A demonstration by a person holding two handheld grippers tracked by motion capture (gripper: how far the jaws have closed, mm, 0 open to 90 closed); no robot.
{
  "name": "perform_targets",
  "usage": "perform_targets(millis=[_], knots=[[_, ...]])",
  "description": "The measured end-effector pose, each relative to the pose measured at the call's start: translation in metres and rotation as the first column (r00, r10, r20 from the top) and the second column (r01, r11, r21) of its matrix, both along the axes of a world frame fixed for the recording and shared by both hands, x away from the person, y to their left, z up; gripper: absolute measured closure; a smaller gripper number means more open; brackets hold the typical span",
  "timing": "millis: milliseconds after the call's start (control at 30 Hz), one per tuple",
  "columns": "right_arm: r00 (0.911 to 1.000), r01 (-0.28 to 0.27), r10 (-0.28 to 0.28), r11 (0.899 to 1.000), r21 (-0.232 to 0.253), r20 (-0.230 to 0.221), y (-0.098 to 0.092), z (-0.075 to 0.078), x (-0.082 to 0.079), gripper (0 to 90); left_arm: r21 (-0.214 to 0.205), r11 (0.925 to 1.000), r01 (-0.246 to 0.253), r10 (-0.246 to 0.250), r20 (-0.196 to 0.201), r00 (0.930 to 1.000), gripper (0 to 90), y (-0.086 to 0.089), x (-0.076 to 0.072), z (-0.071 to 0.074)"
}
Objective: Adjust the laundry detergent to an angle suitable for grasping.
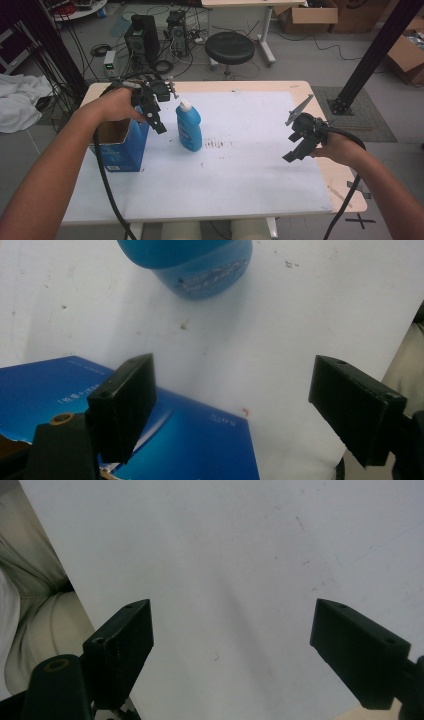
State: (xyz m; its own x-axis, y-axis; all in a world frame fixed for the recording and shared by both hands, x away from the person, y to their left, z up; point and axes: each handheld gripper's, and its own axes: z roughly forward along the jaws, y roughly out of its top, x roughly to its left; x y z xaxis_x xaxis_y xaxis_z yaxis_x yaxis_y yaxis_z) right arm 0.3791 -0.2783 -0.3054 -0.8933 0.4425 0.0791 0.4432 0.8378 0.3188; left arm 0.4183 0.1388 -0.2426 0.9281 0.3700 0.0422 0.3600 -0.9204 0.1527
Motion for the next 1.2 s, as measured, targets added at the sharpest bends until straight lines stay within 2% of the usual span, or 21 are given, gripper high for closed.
perform_targets(millis=[167, 433, 567, 967, 1133, 1200], knots=[[1.0, 0.0, 0.0, 1.0, -0.01, -0.005, -0.0009, -0.001, -0.0004, 17.4, -0.006, 1.0, -0.005, 0.005, 0.004, 1.0, 20.0, -0.0002, -0.0006, 0.0013], [0.9998, -0.006, 0.006, 1.0, 0.007, 0.017, 0.0, -0.0006, 0.0007, 17.0, -0.004, 0.9998, -0.018, 0.018, 0.006, 0.9998, 20.0, 0.002, -0.003, 0.0018], [1.0, 0.002, -0.002, 1.0, 0.002, 0.005, 0.0005, -0.0033, 0.0023, 17.0, -0.006, 0.9998, -0.017, 0.017, 0.012, 0.9998, 19.9, 0.0021, -0.0029, 0.0031], [0.9998, -0.014, 0.013, 1.0, 0.011, 0.017, 0.0058, -0.003, 0.0034, 17.0, -0.009, 0.9998, -0.02, 0.02, 0.013, 0.9997, 20.0, 0.0051, -0.0044, 0.0044], [0.9994, 0.013, -0.014, 1.0, 0.023, 0.032, 0.005, -0.0031, 0.0028, 16.9, -0.01, 0.9997, -0.021, 0.021, 0.016, 0.9996, 19.9, 0.0052, -0.0048, 0.0047], [0.9981, 0.029, -0.031, 0.999, 0.033, 0.053, 0.0051, -0.0049, 0.0021, 17.0, -0.009, 0.9998, -0.017, 0.017, 0.018, 0.9997, 19.9, 0.0044, -0.0058, 0.0048]])
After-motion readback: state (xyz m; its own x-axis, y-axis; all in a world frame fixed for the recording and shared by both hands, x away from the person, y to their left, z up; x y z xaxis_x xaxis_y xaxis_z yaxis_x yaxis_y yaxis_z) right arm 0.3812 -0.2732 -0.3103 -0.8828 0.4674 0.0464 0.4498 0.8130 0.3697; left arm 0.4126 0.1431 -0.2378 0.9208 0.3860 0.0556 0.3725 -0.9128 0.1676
